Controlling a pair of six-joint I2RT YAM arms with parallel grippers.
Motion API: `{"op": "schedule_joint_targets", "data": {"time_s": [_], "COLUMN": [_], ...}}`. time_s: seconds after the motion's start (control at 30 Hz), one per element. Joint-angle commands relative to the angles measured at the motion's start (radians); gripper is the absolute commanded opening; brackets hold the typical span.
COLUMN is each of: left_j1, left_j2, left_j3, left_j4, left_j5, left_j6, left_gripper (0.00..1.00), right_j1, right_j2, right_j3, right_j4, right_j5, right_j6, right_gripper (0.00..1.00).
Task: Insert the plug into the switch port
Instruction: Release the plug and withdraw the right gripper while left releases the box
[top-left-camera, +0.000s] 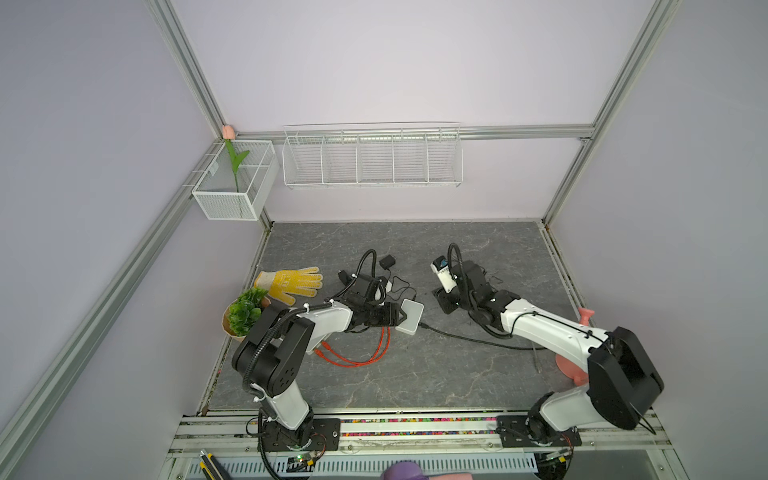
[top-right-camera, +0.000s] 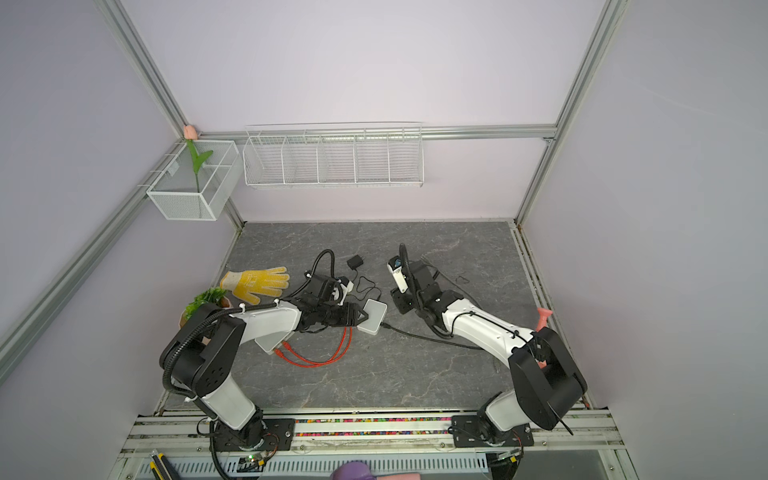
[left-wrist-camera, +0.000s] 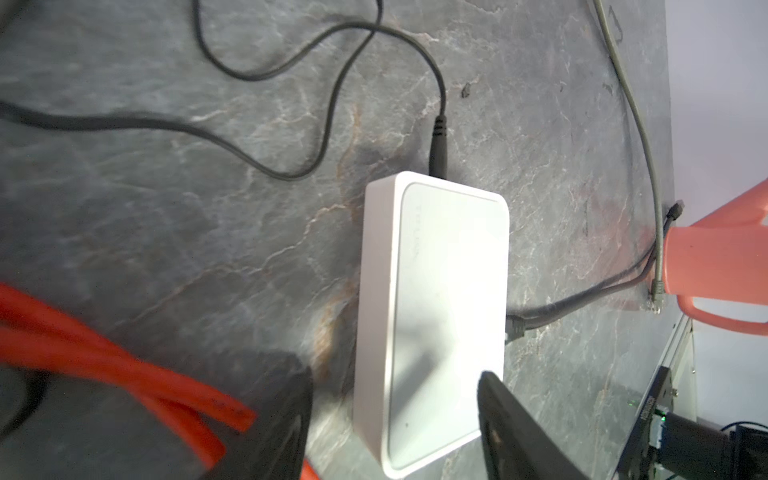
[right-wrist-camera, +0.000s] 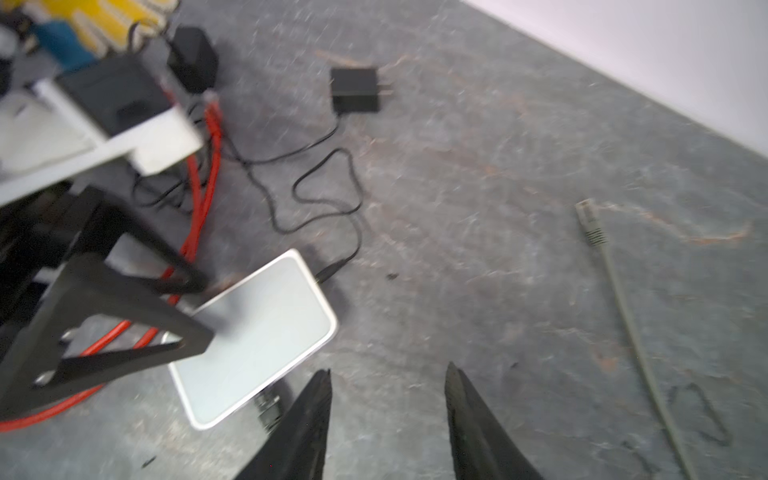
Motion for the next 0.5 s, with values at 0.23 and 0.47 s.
{"op": "schedule_joint_targets", "data": {"time_s": [0.23,0.47], "left_j1": [0.013,0.013], "left_j2": [-0.251,-0.366], "left_j3": [-0.017,-0.036], "left_j4": [-0.042,-0.099], "left_j5": [-0.001,-0.029], "left_j6": [-0.016,-0.006], "left_gripper": [0.71,0.71], "right_j1": [-0.316,-0.34], "right_j2": [0.495,0.651], "right_j3": [0.447,0.672], "right_j4": [-0.21,-0.364], "right_j5": [-0.138,-0.16], "right_j6": [-0.081,-0.116], "right_gripper": [0.5,0.55]}}
